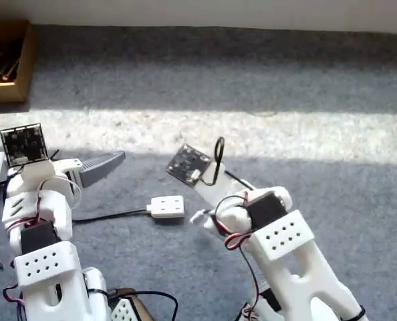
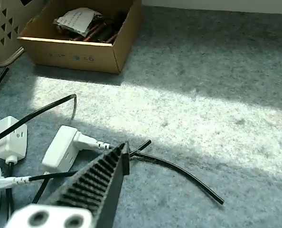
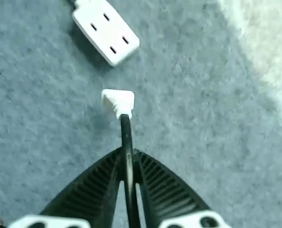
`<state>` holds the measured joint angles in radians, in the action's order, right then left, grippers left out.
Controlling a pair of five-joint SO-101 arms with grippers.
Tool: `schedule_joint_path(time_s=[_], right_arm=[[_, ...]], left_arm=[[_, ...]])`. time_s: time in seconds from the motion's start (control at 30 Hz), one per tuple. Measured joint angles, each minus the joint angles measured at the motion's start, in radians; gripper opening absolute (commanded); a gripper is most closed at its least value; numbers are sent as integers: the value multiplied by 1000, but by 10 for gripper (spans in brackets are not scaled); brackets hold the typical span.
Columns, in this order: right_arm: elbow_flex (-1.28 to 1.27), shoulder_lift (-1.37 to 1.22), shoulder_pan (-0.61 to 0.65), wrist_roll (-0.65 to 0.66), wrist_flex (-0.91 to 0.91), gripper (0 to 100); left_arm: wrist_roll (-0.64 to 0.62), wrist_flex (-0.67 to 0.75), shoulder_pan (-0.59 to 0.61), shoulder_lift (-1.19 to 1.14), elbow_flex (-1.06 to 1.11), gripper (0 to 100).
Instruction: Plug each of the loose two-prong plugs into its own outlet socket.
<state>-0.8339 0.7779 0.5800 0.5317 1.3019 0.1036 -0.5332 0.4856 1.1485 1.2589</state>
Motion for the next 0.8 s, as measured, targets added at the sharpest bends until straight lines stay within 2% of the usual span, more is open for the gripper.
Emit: schedule_joint_path(time_s=[0.2,0.4,0.63,0.8], right_arm=[[-147,0,-141,152,54,6],[-175,2,-161,293,199,19],[-183,2,-135,305,158,166],[-184,2,-133,305,133,175]], left_arm=[[0,2,2,0,0,666],[0,2,2,0,0,666],[0,2,2,0,0,666],[0,2,2,0,0,666]])
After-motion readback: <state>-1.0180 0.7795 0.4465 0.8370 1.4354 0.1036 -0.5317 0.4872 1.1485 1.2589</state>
